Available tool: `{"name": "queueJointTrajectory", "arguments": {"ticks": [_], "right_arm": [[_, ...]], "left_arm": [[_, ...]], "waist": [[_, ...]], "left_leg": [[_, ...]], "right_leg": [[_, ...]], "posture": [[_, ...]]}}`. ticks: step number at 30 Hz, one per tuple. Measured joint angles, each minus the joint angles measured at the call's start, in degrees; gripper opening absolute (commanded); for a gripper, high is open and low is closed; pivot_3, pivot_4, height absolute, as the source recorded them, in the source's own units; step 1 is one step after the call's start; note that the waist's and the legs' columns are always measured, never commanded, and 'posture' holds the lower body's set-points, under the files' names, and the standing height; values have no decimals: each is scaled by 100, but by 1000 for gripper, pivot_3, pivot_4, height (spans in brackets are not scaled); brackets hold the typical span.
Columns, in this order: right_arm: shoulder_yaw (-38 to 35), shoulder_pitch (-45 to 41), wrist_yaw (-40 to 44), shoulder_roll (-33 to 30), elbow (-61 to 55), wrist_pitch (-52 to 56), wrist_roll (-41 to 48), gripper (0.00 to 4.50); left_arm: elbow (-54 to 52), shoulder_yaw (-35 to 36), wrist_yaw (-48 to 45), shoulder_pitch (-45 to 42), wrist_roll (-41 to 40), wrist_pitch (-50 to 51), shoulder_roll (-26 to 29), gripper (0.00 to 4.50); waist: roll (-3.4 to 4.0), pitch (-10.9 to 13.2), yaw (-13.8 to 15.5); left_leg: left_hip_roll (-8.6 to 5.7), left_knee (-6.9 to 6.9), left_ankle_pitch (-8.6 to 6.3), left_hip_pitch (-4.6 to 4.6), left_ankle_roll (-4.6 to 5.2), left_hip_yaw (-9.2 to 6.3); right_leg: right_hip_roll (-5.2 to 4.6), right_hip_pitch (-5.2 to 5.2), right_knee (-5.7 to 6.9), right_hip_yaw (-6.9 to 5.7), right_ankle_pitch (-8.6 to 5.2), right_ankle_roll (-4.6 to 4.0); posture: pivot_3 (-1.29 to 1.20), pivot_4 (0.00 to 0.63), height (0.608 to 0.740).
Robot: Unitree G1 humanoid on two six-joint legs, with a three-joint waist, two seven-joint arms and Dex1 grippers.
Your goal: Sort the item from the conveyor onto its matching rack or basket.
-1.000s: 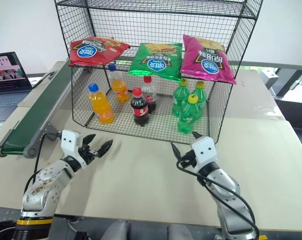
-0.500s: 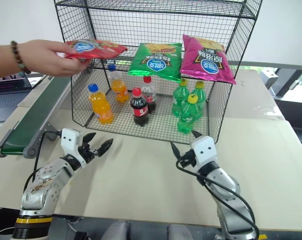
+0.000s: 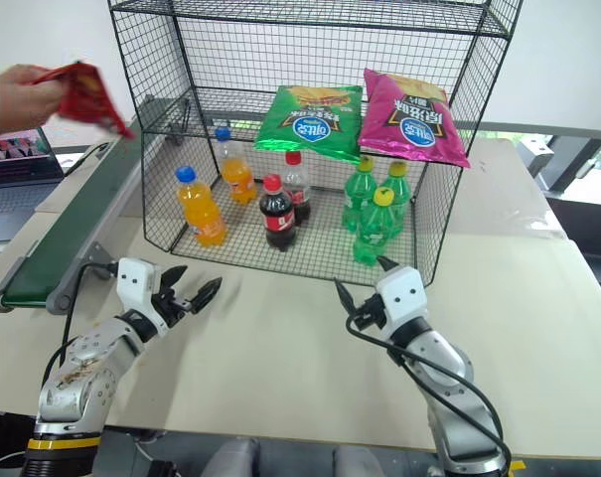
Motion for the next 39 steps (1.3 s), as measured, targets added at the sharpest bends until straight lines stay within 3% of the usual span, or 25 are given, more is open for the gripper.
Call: {"name": "queueJointTrajectory", "arguments": {"ticks": [17, 25, 32, 39], "right_arm": [[9, -27, 35, 15, 55, 0, 1, 4500], [30, -630, 678, -193, 112, 107, 477, 4500], [88, -1571, 1810, -399, 267, 221, 1496, 4500], [336, -2315, 2629, -269, 506, 349, 2317, 4500]], "left_arm": [[-1, 62, -70, 17, -56, 9, -8, 4474], [-707, 595, -325, 330, -969, 597, 244, 4474], [-1087, 2457, 720, 771, -3342, 1686, 65, 4474], [-1060, 3890, 2419, 1274, -6126, 1699, -112, 4474]], "waist": [[0, 0, -5], [0, 0, -65], [-2, 1, -165], [-7, 1, -107]], "left_leg": [[0, 0, 0, 1, 0, 0], [1, 2, -1, 5, 2, 0], [3, 30, -19, 13, 33, -2], [2, 49, -24, 9, 38, -5]], "right_leg": [[0, 0, 2, 0, 0, 0], [0, 1, 17, -1, 0, 0], [2, 1, 51, -2, -3, -2], [-1, 7, 52, -6, -3, -1]], "posture": [[0, 150, 740], [0, 150, 740], [0, 150, 740], [0, 150, 740]]}}
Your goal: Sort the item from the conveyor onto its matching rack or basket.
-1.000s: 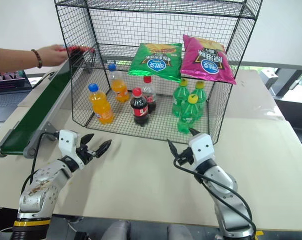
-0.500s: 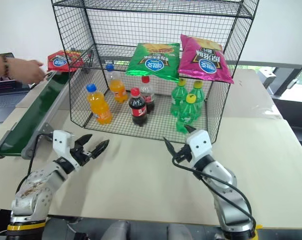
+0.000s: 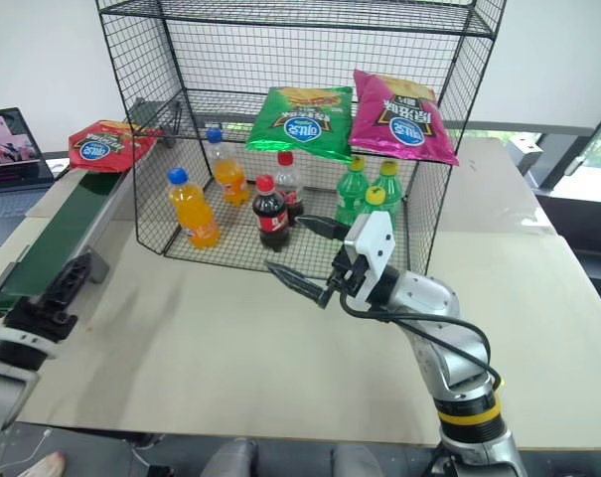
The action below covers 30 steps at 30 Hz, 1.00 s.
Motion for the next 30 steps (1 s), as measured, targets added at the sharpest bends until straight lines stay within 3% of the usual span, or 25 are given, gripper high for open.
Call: {"name": "queueJointTrajectory", "arguments": {"ticks": [5, 11, 30], "right_arm": [[146, -390, 454, 22, 126, 26, 268, 4500], [239, -744, 639, 146, 436, 26, 270, 4500], [217, -1063, 750, 244, 433, 239, 714, 4500]], "left_arm": [[234, 459, 986, 28, -1284, -621, -69, 4474], [844, 560, 1226, 131, -1723, -953, -54, 4474], [1642, 427, 1141, -104, -1642, -1224, 8, 4474]], "waist": [[-1, -1, 10], [-1, -1, -1], [-6, -3, -8]], "left_leg": [[1, 12, 0, 3, -1, 0], [1, 8, 0, 4, -1, 0], [1, -8, 0, 0, -3, 1]], "right_leg": [[2, 3, 3, 0, 0, 0], [3, 1, 2, -1, -1, -2], [2, -6, -6, -4, -3, -5]], "posture": [[0, 150, 740], [0, 150, 740], [0, 150, 740]]}}
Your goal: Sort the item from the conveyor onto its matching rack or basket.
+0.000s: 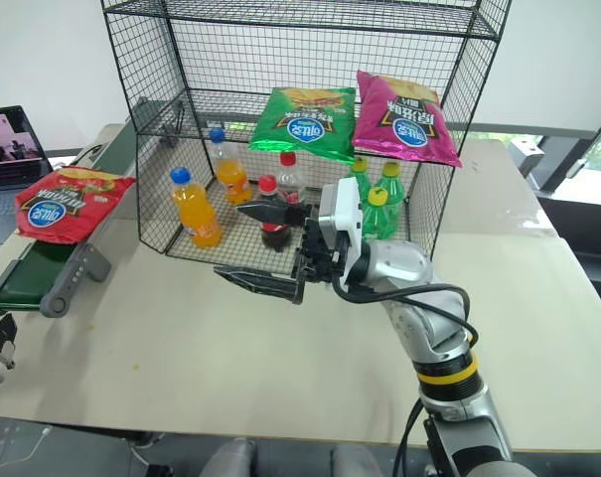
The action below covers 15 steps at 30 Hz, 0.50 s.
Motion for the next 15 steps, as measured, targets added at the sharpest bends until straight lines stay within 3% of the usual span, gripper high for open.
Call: {"name": "queueJointTrajectory", "arguments": {"ticks": [15], "right_arm": [[17, 0, 185, -82, -59, 7, 130, 4500]], "left_arm": [[17, 3, -72, 121, 142, -2, 10, 4474]], "waist": [[0, 0, -2]], "left_leg": [[0, -7, 0, -1, -1, 0]], "right_leg": [[-1, -2, -7, 0, -2, -1]], "posture": [[0, 150, 740]]}}
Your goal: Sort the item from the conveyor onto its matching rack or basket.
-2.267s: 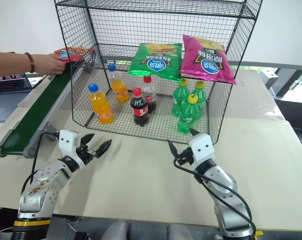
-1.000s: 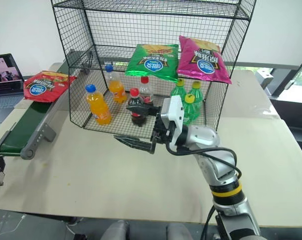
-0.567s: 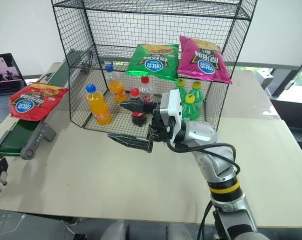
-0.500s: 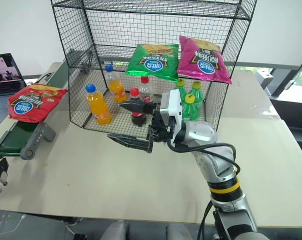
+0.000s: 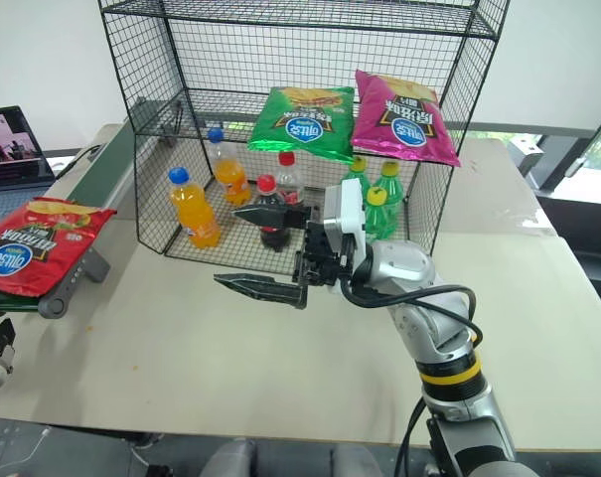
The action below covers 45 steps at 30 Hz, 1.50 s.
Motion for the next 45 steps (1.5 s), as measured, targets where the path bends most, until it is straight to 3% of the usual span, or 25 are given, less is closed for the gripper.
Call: {"name": "queueJointTrajectory", "arguments": {"ticks": [11, 15, 21, 23, 27, 35, 45], "right_arm": [[20, 0, -1, 21, 14, -5, -141, 4500], [21, 0, -5, 40, 14, -5, -143, 4500], [21, 0, -9, 96, 17, -5, -154, 4500], [21, 0, -8, 102, 19, -6, -173, 4500], [20, 1, -15, 104, 22, -10, -212, 4500], [-8, 137, -212, 76, -34, -10, -236, 4500], [-181, 456, -1093, 24, -468, -9, -401, 4500]], "left_arm": [[0, 19, -82, 84, -2, -1, 74, 4474], [0, 38, -106, 86, -2, -5, 116, 3217], [-9, 94, -159, 88, -9, -3, 128, 480], [-12, 97, -170, 89, -9, -3, 132, 75], [-171, 108, -110, 126, -58, -1, 171, 75], [-1591, 83, 149, -369, -1213, 179, 941, 75], [-1912, -1933, 456, -3090, -1345, 595, 1041, 75]], "waist": [[0, 1, -2], [0, 1, -3], [0, 1, -3], [0, 1, -2], [-5, 4, -2], [-16, 14, 47], [-14, 15, 132]], "left_leg": [[0, -6, 0, -1, -1, 0], [0, -9, 0, 0, -1, 0], [0, -11, 0, -1, -2, 1], [0, -11, 1, -1, -2, 1], [1, -13, 0, -2, -2, 1], [2, -16, 2, -4, -6, 1], [1, -40, 11, -11, -18, 1]], "right_leg": [[0, -3, -5, 0, -1, -1], [0, -4, -7, 0, -2, -2], [0, -4, -10, 0, -2, -2], [-1, -4, -12, 0, -2, -2], [0, -5, -13, 0, -2, -2], [-3, -1, -29, -1, -1, -2], [-1, -2, -53, -2, 6, 1]], "posture": [[0, 150, 740], [0, 150, 740], [0, 150, 740], [0, 150, 740], [0, 150, 740], [0, 150, 740], [0, 150, 740]]}}
